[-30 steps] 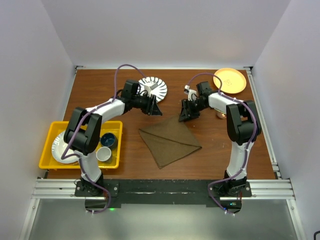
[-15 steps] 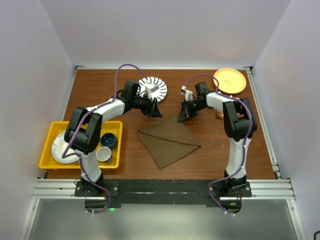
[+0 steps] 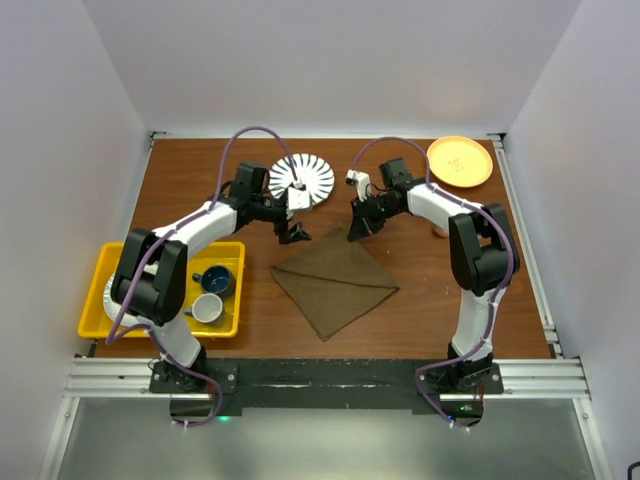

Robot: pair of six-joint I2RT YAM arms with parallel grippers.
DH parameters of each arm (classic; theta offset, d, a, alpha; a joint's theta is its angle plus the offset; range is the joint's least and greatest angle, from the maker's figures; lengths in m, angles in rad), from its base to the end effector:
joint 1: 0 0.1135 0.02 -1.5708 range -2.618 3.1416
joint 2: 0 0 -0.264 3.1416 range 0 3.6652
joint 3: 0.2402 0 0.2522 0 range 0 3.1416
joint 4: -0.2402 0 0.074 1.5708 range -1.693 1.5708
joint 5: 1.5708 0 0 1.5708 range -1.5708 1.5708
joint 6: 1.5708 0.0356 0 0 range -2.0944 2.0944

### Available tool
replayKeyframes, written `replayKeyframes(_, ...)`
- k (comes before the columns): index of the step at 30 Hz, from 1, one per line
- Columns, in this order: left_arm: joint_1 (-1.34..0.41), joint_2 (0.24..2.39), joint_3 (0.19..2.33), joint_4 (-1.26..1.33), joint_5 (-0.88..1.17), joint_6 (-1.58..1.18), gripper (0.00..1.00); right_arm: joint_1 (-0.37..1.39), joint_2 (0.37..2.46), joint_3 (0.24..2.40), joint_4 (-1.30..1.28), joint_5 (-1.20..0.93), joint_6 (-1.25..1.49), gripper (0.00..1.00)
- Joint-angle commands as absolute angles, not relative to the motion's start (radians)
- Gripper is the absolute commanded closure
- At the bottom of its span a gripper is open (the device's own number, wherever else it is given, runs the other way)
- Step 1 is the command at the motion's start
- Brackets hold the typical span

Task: Fold the napkin into a case and place the utensils inside
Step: Pick up the upper triangle-folded napkin from the center of the board.

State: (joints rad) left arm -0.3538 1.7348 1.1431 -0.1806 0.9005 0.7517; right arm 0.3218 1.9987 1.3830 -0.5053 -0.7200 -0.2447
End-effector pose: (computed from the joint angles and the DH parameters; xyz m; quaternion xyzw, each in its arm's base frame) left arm 0.3362 -0.1539 0.2201 0.5795 0.6172 -0.3239 0.4223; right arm 0.3796 0.1513 0.1705 -0.3304 0.8540 0.3512 0.1953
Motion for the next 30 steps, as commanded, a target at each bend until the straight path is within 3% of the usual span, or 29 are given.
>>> replayKeyframes(1,-0.348,1.675,1.103,-0.207,0.986,1.081,0.19,0.347,1.892,1.352,-0.451,-0.709,-0.330,1.00)
replayKeyframes(14,-0.402,1.669,1.002,-0.003,1.003,1.082,0.25,0.440,1.770,1.270,-0.384,-0.609,-0.439,1.00)
replayKeyframes(23,-0.451,1.637,0.870,0.348,0.896,0.992,0.32,0.486,1.712,1.230,-0.371,-0.581,-0.482,1.00)
replayKeyframes(30,-0.489,1.617,0.769,0.523,0.818,1.028,0.33,0.503,1.698,1.223,-0.373,-0.584,-0.485,1.00)
